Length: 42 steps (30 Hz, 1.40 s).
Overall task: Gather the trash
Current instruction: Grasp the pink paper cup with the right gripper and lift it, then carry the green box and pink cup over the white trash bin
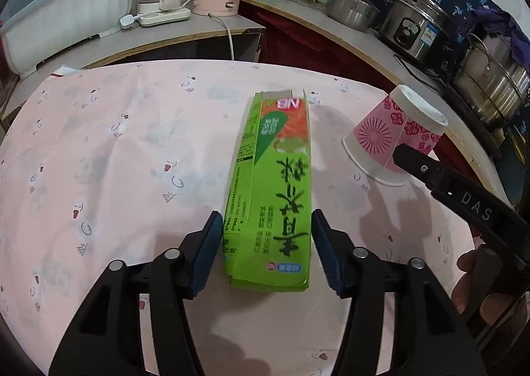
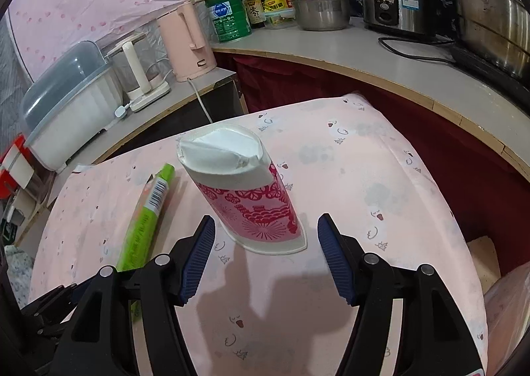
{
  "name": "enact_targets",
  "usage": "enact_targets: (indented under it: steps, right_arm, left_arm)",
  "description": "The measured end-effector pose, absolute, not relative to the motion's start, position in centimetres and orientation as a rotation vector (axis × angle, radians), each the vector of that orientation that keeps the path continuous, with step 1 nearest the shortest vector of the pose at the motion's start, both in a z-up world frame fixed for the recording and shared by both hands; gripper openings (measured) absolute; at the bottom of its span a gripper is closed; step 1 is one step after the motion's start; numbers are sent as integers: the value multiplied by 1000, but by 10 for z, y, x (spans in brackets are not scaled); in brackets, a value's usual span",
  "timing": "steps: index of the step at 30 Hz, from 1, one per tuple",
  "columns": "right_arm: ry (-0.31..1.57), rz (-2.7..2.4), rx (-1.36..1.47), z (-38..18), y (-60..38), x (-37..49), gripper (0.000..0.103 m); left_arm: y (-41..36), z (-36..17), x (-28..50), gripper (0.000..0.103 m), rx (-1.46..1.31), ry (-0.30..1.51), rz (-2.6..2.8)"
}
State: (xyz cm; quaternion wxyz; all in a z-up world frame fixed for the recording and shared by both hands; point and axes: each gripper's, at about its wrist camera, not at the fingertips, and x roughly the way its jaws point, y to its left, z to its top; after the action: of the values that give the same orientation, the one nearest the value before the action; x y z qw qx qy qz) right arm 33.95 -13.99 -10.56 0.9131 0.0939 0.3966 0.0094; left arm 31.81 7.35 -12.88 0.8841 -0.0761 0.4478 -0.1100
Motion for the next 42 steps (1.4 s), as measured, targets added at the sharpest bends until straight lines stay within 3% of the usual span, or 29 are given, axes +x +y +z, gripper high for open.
enact_targets:
  steps: [1, 2, 6, 8, 9, 11, 20, 42]
  right_arm:
    - [817, 24, 186, -106, -140, 343, 62]
    - [816, 30, 180, -106, -139, 345, 62]
    - [805, 67, 150, -105, -136, 355, 62]
    - [798, 83, 143, -105, -134, 358, 62]
    - [798, 90, 142, -106, -134, 359, 62]
    - [800, 101, 144, -107, -133, 359, 50]
    - [790, 79, 234, -100, -141, 329, 33]
    - [683, -26, 422, -45, -197, 167, 32]
  left_arm:
    - [73, -126, 319, 72, -163, 915, -213]
    - [73, -123, 320, 75, -165, 899, -204]
    - [68, -119, 334, 75, -151, 893, -204]
    - [66, -122, 341, 73, -139, 908, -201]
    - [65, -125, 344, 67, -138, 920, -205]
    - [65, -131, 348, 53, -149, 954, -223]
    - [54, -127, 331, 52, -129, 958, -243]
    - [5, -62, 211, 52, -119, 893, -365]
